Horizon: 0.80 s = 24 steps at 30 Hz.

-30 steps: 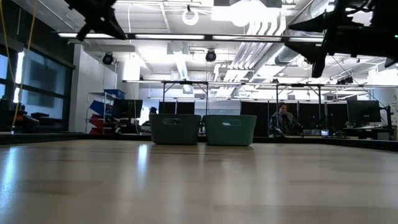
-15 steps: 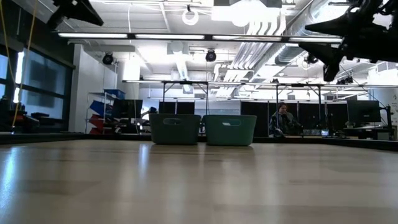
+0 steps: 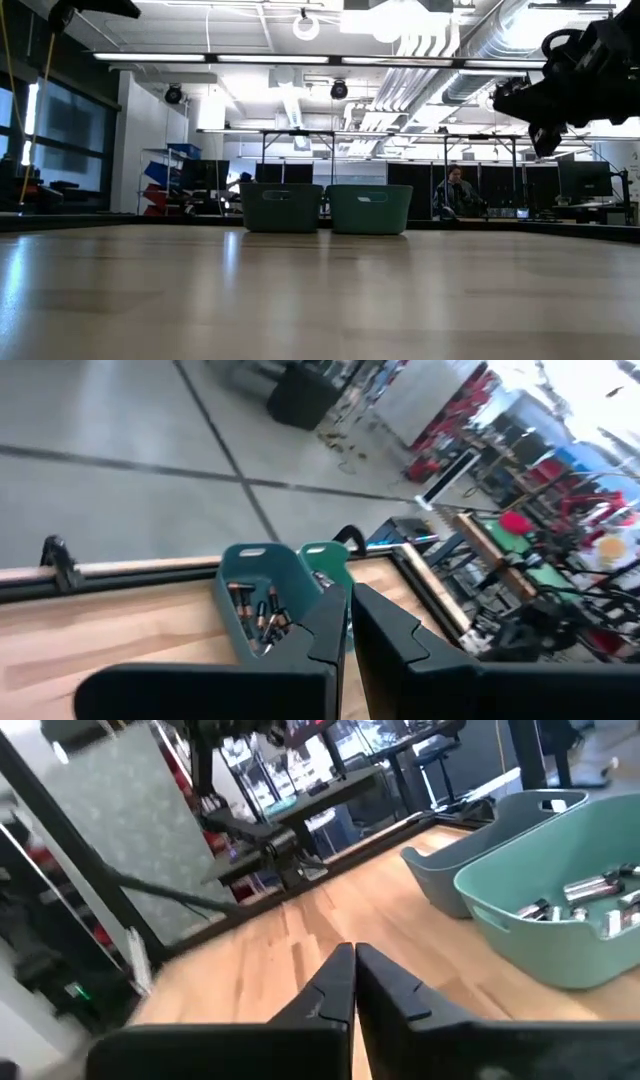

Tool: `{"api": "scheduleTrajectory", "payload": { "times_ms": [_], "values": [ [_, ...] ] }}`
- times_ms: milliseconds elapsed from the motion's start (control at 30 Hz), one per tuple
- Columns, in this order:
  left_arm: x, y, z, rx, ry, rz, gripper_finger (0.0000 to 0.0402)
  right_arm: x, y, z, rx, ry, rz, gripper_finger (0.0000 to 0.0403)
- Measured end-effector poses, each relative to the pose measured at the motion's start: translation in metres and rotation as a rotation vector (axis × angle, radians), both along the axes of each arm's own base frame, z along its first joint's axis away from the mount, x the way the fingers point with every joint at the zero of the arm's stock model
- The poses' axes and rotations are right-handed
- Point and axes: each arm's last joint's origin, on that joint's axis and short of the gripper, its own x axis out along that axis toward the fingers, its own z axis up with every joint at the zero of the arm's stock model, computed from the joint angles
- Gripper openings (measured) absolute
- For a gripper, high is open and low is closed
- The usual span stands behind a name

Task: Sort batteries
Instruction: Return to Home Position

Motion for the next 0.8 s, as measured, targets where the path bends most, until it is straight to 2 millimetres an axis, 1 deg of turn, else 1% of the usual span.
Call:
{"api": "scheduleTrajectory", "payload": {
  "times_ms": [33,167,267,367,433,533,800],
  "values": [
    [-0.004,-0.002,0.0,0.012,-0.009,-0.007,0.0012,0.0,0.0,0.0,-0.022,0.006,0.001,0.0005],
    [-0.019,-0.013,0.001,0.068,-0.039,-0.04,0.0012,0.001,0.0,-0.002,-0.13,0.042,0.003,0.0022],
    [-0.028,-0.02,0.002,0.117,-0.056,-0.096,0.001,0.002,0.0,-0.002,-0.15,0.051,0.004,0.0028],
    [-0.032,-0.025,0.0,0.169,-0.072,-0.156,0.0002,0.002,0.0,-0.002,-0.151,0.05,0.005,0.0028],
    [-0.03,-0.024,-0.006,0.217,-0.087,-0.191,0.0001,0.002,0.0,-0.002,-0.151,0.051,0.004,0.0028],
    [-0.022,-0.02,-0.026,0.292,-0.113,-0.203,0.0001,0.002,0.0,-0.002,-0.151,0.05,0.004,0.0028],
    [0.018,0.004,-0.105,0.451,-0.246,-0.214,0.0,0.002,0.0,-0.002,-0.151,0.05,0.004,0.0028]
  ]
}}
